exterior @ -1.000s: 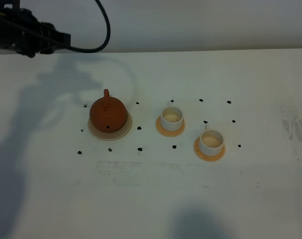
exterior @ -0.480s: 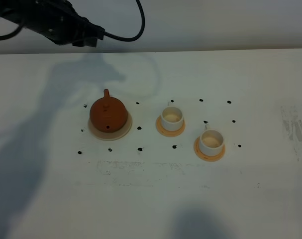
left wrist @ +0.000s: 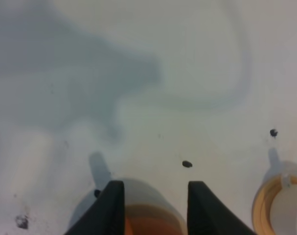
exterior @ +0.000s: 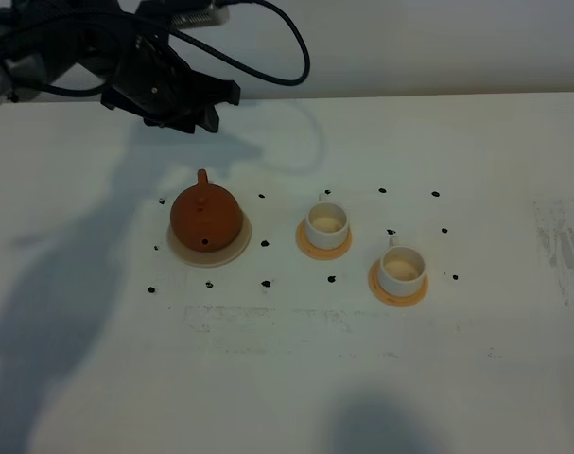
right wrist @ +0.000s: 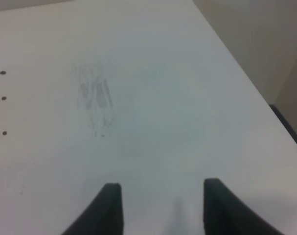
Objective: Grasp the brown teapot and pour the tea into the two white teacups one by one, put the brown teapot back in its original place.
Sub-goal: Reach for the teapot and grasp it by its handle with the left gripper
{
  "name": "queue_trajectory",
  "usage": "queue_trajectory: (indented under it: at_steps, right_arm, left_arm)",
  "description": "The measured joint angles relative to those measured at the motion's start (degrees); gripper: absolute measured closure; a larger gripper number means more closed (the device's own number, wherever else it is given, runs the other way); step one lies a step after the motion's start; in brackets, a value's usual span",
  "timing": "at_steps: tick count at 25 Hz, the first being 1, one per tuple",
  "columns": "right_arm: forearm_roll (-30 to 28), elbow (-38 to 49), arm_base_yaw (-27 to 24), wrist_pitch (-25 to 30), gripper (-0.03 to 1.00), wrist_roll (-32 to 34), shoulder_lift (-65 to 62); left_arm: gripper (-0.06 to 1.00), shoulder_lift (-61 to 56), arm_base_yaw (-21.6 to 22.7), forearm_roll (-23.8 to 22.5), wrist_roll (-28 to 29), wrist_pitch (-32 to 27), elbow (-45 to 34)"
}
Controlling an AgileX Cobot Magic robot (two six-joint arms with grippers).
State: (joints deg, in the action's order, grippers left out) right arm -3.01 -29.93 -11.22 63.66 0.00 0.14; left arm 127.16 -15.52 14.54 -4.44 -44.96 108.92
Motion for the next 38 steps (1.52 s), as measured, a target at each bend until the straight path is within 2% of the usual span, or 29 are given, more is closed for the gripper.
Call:
queue_trajectory:
  at_steps: [7,17,25,38]
  right_arm:
    - [0.0,0.0,0.0,0.0,0.57,0.33,0.0]
    - [0.0,0.0,0.0,0.0,0.57,0.33,0.0]
    - [0.0,0.0,0.0,0.0,0.57,0.33,0.0]
    - [0.0,0.06,0.0,0.0,0.57,0.33,0.0]
  left_arm:
    - [0.64,2.42,-1.8,-5.87,4.07,-2.36,0.11]
    - [0.64,3.78,-1.91,-8.85,9.83,-3.31,0.35]
    - [0.64,6.29,-2.04,-9.3,11.55,-3.32,0.39]
    - [0.64,6.68,-2.32,-9.35,11.55,0.34,0.39]
